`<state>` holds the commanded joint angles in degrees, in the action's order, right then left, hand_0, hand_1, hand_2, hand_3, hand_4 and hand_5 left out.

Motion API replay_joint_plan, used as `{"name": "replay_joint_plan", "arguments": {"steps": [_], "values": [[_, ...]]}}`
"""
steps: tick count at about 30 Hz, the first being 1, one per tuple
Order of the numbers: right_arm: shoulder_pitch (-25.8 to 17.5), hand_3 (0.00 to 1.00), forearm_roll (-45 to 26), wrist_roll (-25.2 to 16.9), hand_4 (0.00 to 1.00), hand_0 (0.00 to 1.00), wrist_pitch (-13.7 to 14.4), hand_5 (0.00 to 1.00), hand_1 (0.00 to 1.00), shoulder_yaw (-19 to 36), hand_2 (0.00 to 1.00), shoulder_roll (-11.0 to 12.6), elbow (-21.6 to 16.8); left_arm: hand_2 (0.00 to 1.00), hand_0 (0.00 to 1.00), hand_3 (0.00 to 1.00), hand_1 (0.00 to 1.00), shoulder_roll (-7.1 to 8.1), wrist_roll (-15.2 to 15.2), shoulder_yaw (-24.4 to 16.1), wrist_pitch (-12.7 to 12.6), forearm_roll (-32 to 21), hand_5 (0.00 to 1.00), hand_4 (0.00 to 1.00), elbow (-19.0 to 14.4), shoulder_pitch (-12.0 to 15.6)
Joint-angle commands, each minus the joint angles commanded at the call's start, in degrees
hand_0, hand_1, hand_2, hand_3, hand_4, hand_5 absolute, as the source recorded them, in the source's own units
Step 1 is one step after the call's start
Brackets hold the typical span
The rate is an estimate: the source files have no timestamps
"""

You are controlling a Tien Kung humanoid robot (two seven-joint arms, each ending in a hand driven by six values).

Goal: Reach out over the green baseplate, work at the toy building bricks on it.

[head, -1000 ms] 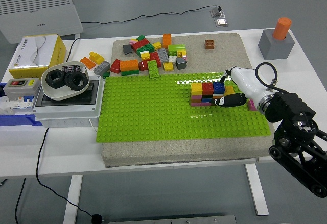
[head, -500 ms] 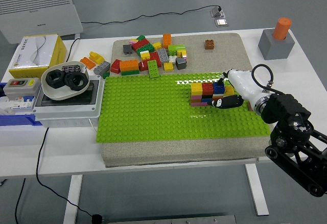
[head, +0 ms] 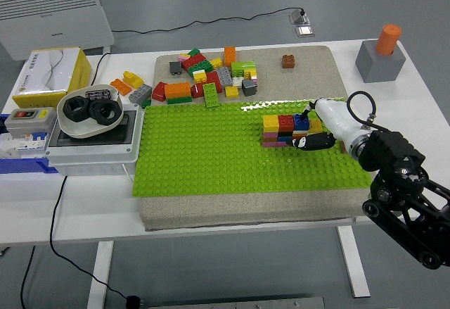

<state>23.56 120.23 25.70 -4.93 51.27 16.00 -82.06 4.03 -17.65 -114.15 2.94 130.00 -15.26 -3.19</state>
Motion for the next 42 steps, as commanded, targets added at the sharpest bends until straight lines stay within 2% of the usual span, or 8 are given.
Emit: {"name": "replay_joint_plan", "arguments": {"steps": [16,28,32,34,37,41,42], "values": [[-0.72,0.658,-0.31,-0.37,0.92,0.805,0.74,0.554,0.793,0.49,0.836,-0.49,0.67,0.612,0.772,0.463,0.704,-0.05,0.05,-0.02,-0.16,0.0,0.443,0.56,0.01,0.03],[-0.79,0.652,0.67,-0.88,0.917,0.806,2.03,0.552,0.794,1.24,0.835,0.07,-2.26,0.612,0.772,0.463,0.704,-0.05,0.07,-0.04,-0.23,0.0,0.443,0.56,0.04,0.14],[-1.47,0.653,0.19,-2.11,0.912,0.805,3.93,0.545,0.793,2.06,0.834,0.12,-3.66,0.612,0.773,0.462,0.703,-0.07,0.09,-0.03,-0.29,0.0,0.445,0.561,0.04,0.13],[-2.54,0.653,-0.81,-3.48,0.912,0.805,6.04,0.545,0.793,2.92,0.834,0.26,-4.6,0.612,0.773,0.462,0.703,-0.06,0.09,0.04,-0.29,0.0,0.445,0.561,0.05,0.12],[-5.11,0.652,-3.76,-6.46,0.905,0.8,9.76,0.534,0.791,4.41,0.831,0.45,-5.13,0.611,0.772,0.462,0.703,-0.05,0.1,0.11,-0.3,0.0,0.444,0.56,0.05,0.14],[-8.91,0.652,-9.53,-11.53,0.905,0.8,15.5,0.534,0.791,5.12,0.831,0.47,-3.83,0.611,0.772,0.462,0.703,-0.1,0.13,0.23,-0.28,0.0,0.444,0.56,0.03,0.18],[-9.86,0.652,-11.62,-13.32,0.891,0.763,17.34,0.51,0.762,4.82,0.802,0.46,-3.38,0.611,0.772,0.462,0.703,-0.12,0.15,0.29,-0.3,0.0,0.445,0.56,0.02,0.19]]}}
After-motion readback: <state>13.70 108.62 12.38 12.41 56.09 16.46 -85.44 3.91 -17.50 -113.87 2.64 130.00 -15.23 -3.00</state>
